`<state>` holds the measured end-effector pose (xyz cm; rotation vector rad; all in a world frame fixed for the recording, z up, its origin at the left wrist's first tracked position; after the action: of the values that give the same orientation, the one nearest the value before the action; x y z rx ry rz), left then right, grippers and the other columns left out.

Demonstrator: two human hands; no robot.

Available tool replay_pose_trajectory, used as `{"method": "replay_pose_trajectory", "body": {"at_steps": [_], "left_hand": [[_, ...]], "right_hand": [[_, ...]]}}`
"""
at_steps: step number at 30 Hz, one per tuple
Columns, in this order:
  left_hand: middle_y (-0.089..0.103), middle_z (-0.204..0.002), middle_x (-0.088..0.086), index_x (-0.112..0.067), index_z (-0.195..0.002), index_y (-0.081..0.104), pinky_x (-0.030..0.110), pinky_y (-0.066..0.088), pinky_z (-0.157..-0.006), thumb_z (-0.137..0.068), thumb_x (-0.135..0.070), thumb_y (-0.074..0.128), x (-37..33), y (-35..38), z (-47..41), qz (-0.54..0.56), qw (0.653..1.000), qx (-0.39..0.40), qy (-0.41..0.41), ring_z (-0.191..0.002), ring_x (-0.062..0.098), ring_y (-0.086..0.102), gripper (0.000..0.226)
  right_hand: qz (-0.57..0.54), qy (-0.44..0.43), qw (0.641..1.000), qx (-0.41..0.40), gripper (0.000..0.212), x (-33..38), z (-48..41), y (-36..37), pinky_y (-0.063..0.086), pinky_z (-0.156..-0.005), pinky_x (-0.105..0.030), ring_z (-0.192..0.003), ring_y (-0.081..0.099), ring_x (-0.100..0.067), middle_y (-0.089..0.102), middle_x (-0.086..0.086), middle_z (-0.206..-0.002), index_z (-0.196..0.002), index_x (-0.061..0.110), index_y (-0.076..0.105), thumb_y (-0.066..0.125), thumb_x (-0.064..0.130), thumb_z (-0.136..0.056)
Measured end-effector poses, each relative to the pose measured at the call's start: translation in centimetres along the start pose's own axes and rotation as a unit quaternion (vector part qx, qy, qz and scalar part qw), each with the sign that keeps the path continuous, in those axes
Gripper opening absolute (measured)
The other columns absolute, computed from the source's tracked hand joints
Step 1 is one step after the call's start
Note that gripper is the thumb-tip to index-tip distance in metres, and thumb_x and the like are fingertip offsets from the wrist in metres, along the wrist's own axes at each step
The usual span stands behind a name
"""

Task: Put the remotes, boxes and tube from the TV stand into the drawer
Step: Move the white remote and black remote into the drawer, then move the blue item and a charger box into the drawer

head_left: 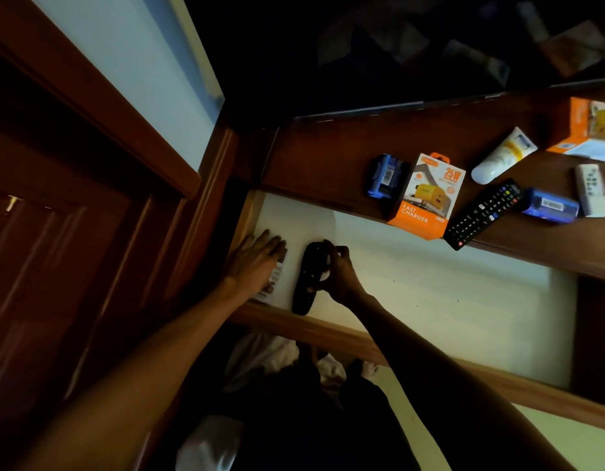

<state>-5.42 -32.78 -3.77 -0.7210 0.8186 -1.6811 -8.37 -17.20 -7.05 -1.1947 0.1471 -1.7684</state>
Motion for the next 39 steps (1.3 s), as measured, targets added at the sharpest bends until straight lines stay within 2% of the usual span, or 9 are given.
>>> {"method": "replay_pose_trajectory", "body": {"at_steps": [5,12,17,22,27,29,31,34,39], "left_hand": [[0.024,-0.16,0.011,-0.01,-0.152,0.022,0.048,0.003,-0.122,-0.099,-0.021,0.034,0.5,-0.8,-0.1,-0.058,0.998,-0.038,-0.005,-0.151,0.029,0.006,0.055],[0.019,-0.161,0.014,-0.006,-0.153,0.018,0.048,-0.005,-0.121,-0.1,-0.031,0.035,1.1,-0.1,-0.2,-0.139,0.99,0.005,-0.028,-0.151,0.031,0.0,0.061],[0.025,-0.159,0.017,-0.001,-0.15,0.022,0.046,-0.002,-0.123,-0.1,-0.028,0.031,1.7,0.1,0.0,-0.138,0.99,0.006,-0.037,-0.151,0.031,0.004,0.058],[0.03,-0.156,0.019,0.001,-0.148,0.026,0.045,-0.001,-0.123,-0.097,-0.03,0.043,1.5,-0.1,0.4,-0.129,0.991,0.002,-0.028,-0.151,0.032,0.008,0.062],[0.052,-0.141,0.015,-0.004,-0.14,0.045,0.04,0.022,-0.119,-0.09,-0.023,0.059,1.3,-2.1,0.7,-0.006,0.998,-0.053,-0.015,-0.142,0.029,0.033,0.055],[0.063,-0.124,0.011,-0.01,-0.129,0.056,0.037,0.042,-0.101,-0.093,-0.018,0.054,1.6,-4.2,1.1,0.06,0.994,-0.089,-0.03,-0.12,0.026,0.055,0.037],[0.067,-0.114,0.008,-0.012,-0.123,0.06,0.037,0.05,-0.081,-0.095,-0.021,0.051,1.8,-6.6,1.8,0.12,0.984,-0.124,-0.051,-0.101,0.026,0.063,0.03],[0.069,-0.113,0.005,-0.017,-0.127,0.059,0.04,0.053,-0.081,-0.096,-0.028,0.053,1.9,-9.8,2.6,0.188,0.967,-0.164,-0.063,-0.099,0.025,0.066,0.034],[0.072,-0.107,-0.002,-0.02,-0.122,0.062,0.04,0.057,-0.081,-0.093,-0.027,0.058,1.1,-15.3,3.2,0.329,0.911,-0.238,-0.064,-0.087,0.015,0.068,0.03]], "right_hand": [[-0.023,-0.006,1.0,0.003,0.111,2.1,-1.1,1.6,0.053,-0.096,-0.039,-0.119,0.053,-0.037,0.03,-0.018,-0.144,-0.151,0.01,0.023,0.09,0.013,-0.062],[-0.047,-0.02,0.999,-0.005,0.102,3.9,-1.7,3.0,0.058,-0.085,-0.039,-0.107,0.059,-0.038,0.037,-0.019,-0.136,-0.147,0.013,0.029,0.087,0.005,-0.063],[-0.05,-0.021,0.998,-0.009,0.096,4.5,-1.9,3.9,0.059,-0.083,-0.039,-0.102,0.062,-0.039,0.036,-0.02,-0.137,-0.149,0.013,0.026,0.081,0.005,-0.071],[-0.052,-0.021,0.998,-0.022,0.091,4.5,-1.7,4.2,0.059,-0.081,-0.041,-0.101,0.063,-0.041,0.037,-0.02,-0.135,-0.147,0.015,0.028,0.08,0.008,-0.073],[-0.046,0.001,0.999,-0.004,0.096,4.1,-1.3,4.6,0.053,-0.09,-0.048,-0.113,0.056,-0.046,0.039,-0.022,-0.137,-0.15,0.012,0.021,0.079,0.005,-0.074],[-0.065,0.018,0.998,0.012,0.098,4.0,-1.0,4.8,0.049,-0.095,-0.048,-0.119,0.052,-0.044,0.043,-0.022,-0.137,-0.151,0.01,0.018,0.08,0.008,-0.074],[-0.068,0.012,0.997,0.035,0.1,4.1,-0.6,4.9,0.047,-0.092,-0.042,-0.12,0.053,-0.041,0.051,-0.023,-0.134,-0.15,0.007,0.016,0.081,0.012,-0.073],[-0.038,-0.005,0.997,0.064,0.102,4.0,0.3,3.9,0.046,-0.084,-0.036,-0.111,0.06,-0.039,0.058,-0.021,-0.129,-0.151,0.008,0.014,0.081,0.024,-0.075],[0.032,-0.048,0.998,0.033,0.062,4.5,2.8,-4.3,0.053,-0.081,-0.04,-0.094,0.068,-0.029,0.069,-0.008,-0.116,-0.132,0.015,0.05,0.07,0.047,-0.083]]}}
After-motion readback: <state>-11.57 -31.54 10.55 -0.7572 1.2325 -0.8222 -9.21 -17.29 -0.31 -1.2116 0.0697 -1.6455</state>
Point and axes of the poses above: each hand's wrist, its own z-axis away from the middle knuckle, its own y-axis out of the palm, x = y × z, the point moved 10 cm from there along -z, towards the middle knuckle
